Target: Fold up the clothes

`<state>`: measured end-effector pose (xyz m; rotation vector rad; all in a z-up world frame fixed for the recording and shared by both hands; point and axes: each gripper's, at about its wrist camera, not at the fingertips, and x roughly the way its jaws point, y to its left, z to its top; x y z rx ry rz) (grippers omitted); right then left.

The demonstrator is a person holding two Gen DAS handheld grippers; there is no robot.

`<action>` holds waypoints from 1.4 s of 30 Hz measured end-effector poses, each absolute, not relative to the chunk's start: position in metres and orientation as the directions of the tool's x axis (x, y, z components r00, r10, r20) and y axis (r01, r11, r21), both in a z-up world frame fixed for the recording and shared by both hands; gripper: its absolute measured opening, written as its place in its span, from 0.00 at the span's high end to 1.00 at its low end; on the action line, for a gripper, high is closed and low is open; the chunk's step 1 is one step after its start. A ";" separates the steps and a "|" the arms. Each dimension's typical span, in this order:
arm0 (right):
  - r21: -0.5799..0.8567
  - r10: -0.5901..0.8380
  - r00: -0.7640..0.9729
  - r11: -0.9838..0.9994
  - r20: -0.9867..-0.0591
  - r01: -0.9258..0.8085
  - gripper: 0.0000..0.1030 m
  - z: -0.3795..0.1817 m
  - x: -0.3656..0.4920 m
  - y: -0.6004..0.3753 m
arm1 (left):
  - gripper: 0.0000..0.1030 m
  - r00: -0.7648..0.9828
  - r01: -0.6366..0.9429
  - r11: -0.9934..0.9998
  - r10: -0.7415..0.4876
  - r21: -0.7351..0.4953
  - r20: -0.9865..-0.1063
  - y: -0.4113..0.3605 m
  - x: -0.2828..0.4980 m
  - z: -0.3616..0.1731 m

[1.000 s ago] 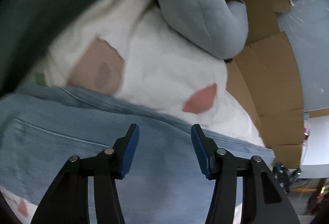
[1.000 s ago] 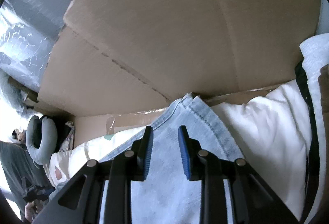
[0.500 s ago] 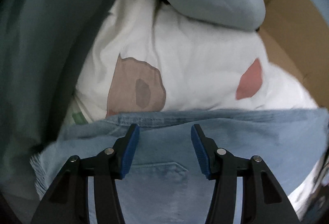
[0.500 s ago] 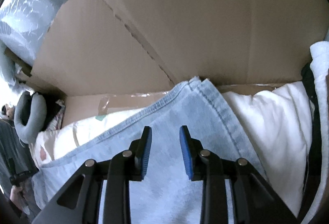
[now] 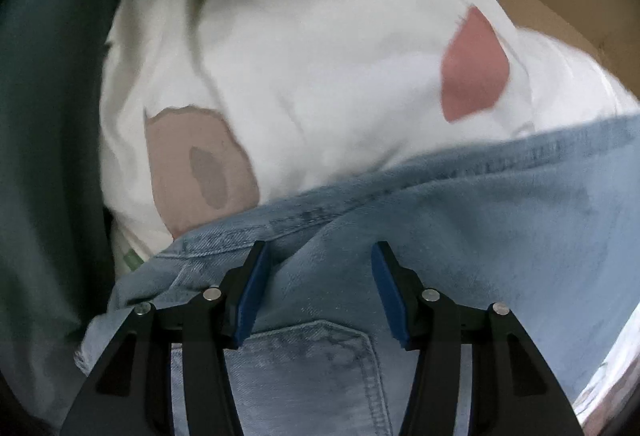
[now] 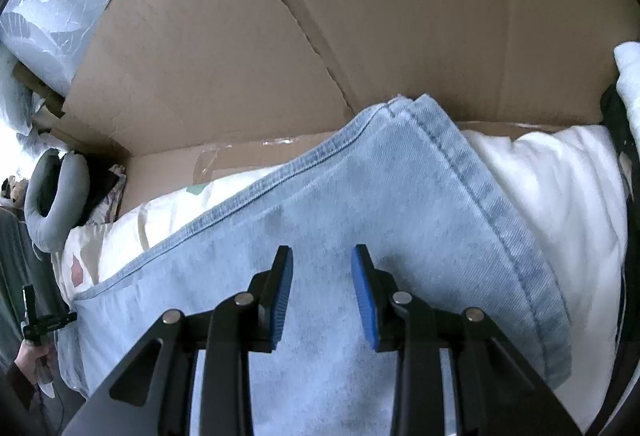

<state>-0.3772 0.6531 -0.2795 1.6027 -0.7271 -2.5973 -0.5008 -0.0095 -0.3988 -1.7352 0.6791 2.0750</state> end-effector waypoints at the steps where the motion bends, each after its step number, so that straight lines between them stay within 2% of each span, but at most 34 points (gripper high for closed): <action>1: 0.388 -0.241 -0.477 -0.891 -0.845 -0.237 0.72 -0.280 -0.376 0.653 | 0.49 -0.190 -0.552 -0.822 -0.040 0.141 -0.981 -0.009 -0.501 -0.399; 5: 0.394 -0.244 -0.474 -0.885 -0.846 -0.248 0.72 -0.283 -0.373 0.654 | 0.55 -0.201 -0.545 -0.826 -0.036 0.142 -0.979 -0.008 -0.502 -0.395; 18: 0.412 -0.272 -0.457 -0.879 -0.847 -0.240 0.72 -0.280 -0.356 0.650 | 0.55 -0.212 -0.601 -0.799 0.121 0.031 -0.970 0.053 -0.466 -0.353; 24: 0.406 -0.297 -0.444 -0.897 -0.845 -0.173 0.64 -0.276 -0.342 0.637 | 0.55 -0.210 -0.618 -0.786 0.190 -0.020 -0.959 0.079 -0.441 -0.345; 33: 0.305 -0.296 -0.382 -0.952 -0.875 0.038 0.63 -0.267 -0.356 0.619 | 0.55 -0.181 -0.742 -0.662 0.349 -0.105 -0.919 0.177 -0.432 -0.358; 37: 0.326 -0.266 -0.434 -0.943 -0.861 -0.068 0.63 -0.268 -0.361 0.643 | 0.55 -0.129 -0.804 -0.581 0.377 -0.126 -0.917 0.218 -0.422 -0.371; 42: 0.286 -0.191 -0.459 -0.947 -0.868 -0.147 0.63 -0.275 -0.367 0.666 | 0.55 -0.044 -0.875 -0.457 0.399 -0.157 -0.916 0.256 -0.410 -0.375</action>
